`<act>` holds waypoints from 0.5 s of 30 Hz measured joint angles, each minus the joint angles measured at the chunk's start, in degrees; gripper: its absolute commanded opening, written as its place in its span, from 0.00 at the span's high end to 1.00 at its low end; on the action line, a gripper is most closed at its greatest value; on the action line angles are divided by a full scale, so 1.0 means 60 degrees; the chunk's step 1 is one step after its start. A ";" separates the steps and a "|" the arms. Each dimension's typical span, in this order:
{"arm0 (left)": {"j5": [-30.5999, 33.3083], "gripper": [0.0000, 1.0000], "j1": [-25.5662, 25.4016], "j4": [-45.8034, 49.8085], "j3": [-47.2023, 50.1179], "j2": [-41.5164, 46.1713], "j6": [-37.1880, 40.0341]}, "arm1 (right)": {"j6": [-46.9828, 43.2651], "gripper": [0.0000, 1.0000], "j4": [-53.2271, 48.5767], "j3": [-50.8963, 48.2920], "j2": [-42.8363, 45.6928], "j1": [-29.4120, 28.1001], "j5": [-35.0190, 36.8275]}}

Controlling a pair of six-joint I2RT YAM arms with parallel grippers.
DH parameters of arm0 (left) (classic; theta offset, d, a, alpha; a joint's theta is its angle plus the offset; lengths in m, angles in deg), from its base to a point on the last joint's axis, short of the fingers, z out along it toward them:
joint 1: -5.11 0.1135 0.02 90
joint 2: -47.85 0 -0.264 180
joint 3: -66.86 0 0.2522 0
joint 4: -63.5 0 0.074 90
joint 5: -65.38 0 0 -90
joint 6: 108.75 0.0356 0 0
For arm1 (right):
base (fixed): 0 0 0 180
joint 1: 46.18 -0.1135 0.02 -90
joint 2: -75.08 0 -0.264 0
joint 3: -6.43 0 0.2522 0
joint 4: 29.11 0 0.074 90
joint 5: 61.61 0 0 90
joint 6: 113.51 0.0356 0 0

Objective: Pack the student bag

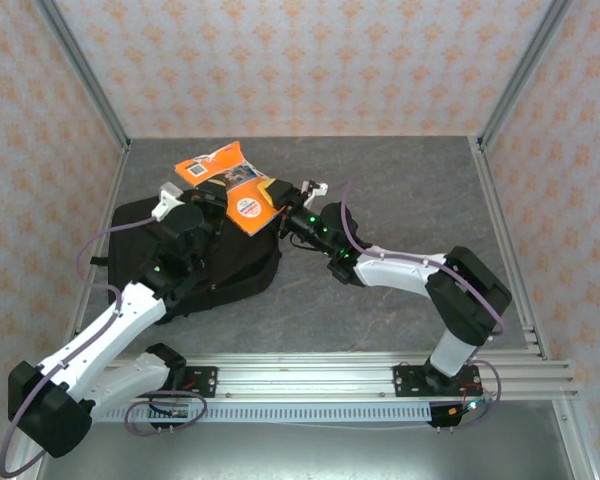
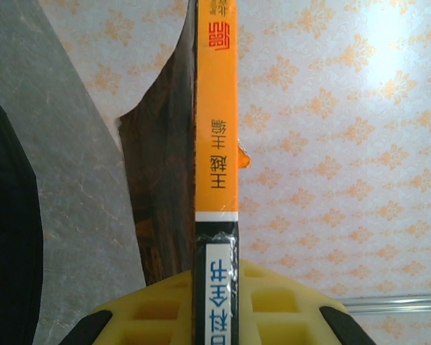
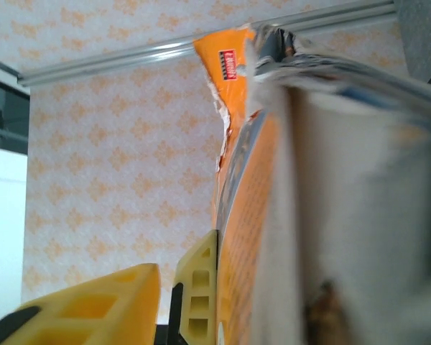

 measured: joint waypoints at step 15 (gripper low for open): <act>-0.0186 1.00 -0.0310 0.0004 0.0237 0.0153 -0.0157 | -0.2065 1.00 -0.2885 -0.0004 0.1395 -0.0084 0.0958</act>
